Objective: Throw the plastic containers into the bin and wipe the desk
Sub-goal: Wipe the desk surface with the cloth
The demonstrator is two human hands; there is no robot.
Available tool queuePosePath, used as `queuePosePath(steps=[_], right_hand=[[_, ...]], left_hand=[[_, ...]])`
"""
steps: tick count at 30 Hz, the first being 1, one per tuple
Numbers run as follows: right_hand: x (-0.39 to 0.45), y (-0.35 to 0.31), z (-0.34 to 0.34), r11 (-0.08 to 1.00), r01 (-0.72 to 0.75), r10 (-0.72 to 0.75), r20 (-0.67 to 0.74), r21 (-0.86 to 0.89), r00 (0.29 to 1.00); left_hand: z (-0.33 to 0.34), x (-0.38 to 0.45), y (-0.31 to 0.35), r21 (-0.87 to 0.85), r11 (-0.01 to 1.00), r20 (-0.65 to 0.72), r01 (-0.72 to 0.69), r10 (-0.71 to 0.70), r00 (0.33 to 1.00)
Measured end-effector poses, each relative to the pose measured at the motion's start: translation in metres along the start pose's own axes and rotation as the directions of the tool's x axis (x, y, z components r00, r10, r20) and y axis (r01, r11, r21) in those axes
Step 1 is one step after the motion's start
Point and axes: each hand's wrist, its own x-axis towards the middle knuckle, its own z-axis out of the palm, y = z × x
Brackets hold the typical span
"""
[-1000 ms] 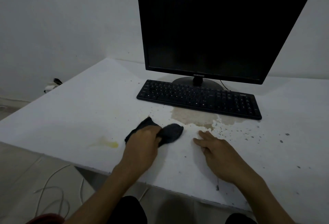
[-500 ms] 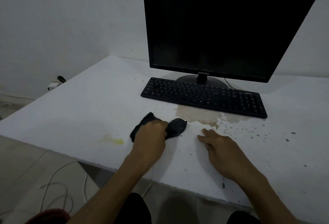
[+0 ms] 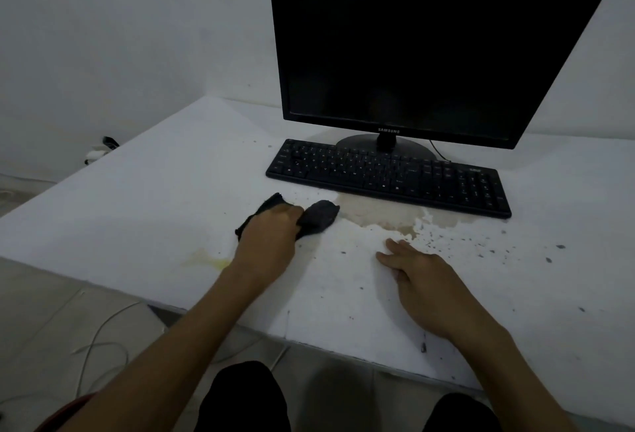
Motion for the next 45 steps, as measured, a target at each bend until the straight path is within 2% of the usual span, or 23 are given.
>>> queuePosePath(steps=[2,4,6,7,10,12,14,17,18,21,23,24,26,29,31,32,34,37,40,41,43,45], right_hand=[[-0.001,0.001,0.0,1.0,0.006,-0.006,-0.003,0.006,1.0],[-0.001,0.002,0.0,1.0,0.014,-0.014,-0.003,-0.001,1.0],[0.0,0.003,-0.001,1.0,0.014,-0.014,0.0,0.003,1.0],[0.001,0.004,-0.002,1.0,0.013,-0.013,0.008,0.012,1.0],[0.002,0.006,-0.004,0.999,0.013,-0.014,0.036,0.035,0.999],[0.001,0.006,-0.004,0.999,0.015,-0.017,0.047,0.05,0.999],[-0.001,0.006,-0.005,0.998,0.018,-0.021,0.047,0.068,0.999],[-0.002,0.006,-0.005,0.997,0.03,-0.032,0.043,0.067,0.999],[-0.002,0.007,-0.005,0.997,0.032,-0.035,0.043,0.066,0.998],[-0.001,0.01,-0.006,0.997,0.034,-0.037,0.043,0.063,0.998],[0.0,0.011,-0.008,0.997,0.043,-0.046,0.043,0.066,0.998],[0.0,0.011,-0.009,0.997,0.049,-0.052,0.046,0.064,0.998],[0.0,0.011,-0.009,0.996,0.057,-0.061,0.054,0.065,0.997],[-0.001,0.011,-0.008,0.995,0.05,-0.055,0.051,0.088,0.997],[-0.001,0.01,-0.007,0.994,0.043,-0.048,0.046,0.102,0.998],[-0.002,0.011,-0.007,0.993,0.039,-0.044,0.042,0.108,0.998],[-0.001,0.013,-0.008,0.993,0.038,-0.042,0.038,0.111,0.998],[0.0,0.013,-0.007,0.993,0.041,-0.046,0.037,0.113,0.998],[0.001,0.013,-0.007,0.993,0.041,-0.044,0.027,0.109,0.999],[0.001,0.013,-0.007,0.993,0.041,-0.043,0.02,0.107,0.999],[0.0,0.012,-0.006,0.994,0.046,-0.045,-0.005,0.1,0.999],[-0.005,0.009,-0.004,0.993,0.064,-0.058,-0.062,0.097,0.996]], left_hand=[[-0.004,-0.006,0.009,-0.01,0.999,0.042,-0.04,0.04,0.998],[-0.014,-0.028,0.026,-0.091,0.987,0.093,-0.13,0.138,0.986],[-0.02,-0.062,0.043,-0.195,0.943,0.093,-0.269,0.291,0.952],[-0.02,-0.077,0.051,-0.226,0.924,0.14,-0.31,0.345,0.928],[-0.014,-0.084,0.051,-0.223,0.889,0.149,-0.4,0.436,0.887],[-0.011,-0.068,0.039,-0.17,0.92,0.115,-0.353,0.375,0.92],[-0.012,-0.049,0.024,-0.134,0.959,0.045,-0.249,0.257,0.965],[-0.012,-0.05,0.031,-0.108,0.988,0.069,-0.115,0.123,0.99],[-0.013,-0.059,0.04,-0.113,0.986,0.103,-0.122,0.134,0.986],[-0.018,-0.086,0.066,-0.194,0.929,0.21,-0.316,0.354,0.911],[-0.009,-0.078,0.063,-0.196,0.911,0.179,-0.363,0.398,0.9],[-0.006,-0.065,0.058,-0.141,0.931,0.144,-0.338,0.357,0.923],[-0.001,-0.03,0.044,-0.019,0.988,0.123,-0.156,0.157,0.98],[-0.006,0.016,0.009,0.193,0.981,0.073,0.033,-0.048,0.996],[-0.01,0.025,-0.014,0.21,0.967,-0.003,0.145,-0.147,0.989],[-0.011,0.023,-0.019,0.185,0.97,-0.026,0.157,-0.155,0.988],[-0.014,0.007,-0.011,0.156,0.983,-0.009,0.092,-0.092,0.996],[-0.017,-0.034,0.022,-0.011,0.993,0.046,-0.12,0.121,0.992],[-0.018,-0.058,0.047,-0.144,0.947,0.086,-0.289,0.302,0.949],[-0.015,-0.054,0.044,-0.149,0.948,0.097,-0.28,0.296,0.95],[-0.015,-0.037,0.028,-0.109,0.987,0.131,-0.122,0.135,0.982],[-0.016,-0.021,0.009,-0.037,0.999,0.069,-0.004,0.007,0.998]])
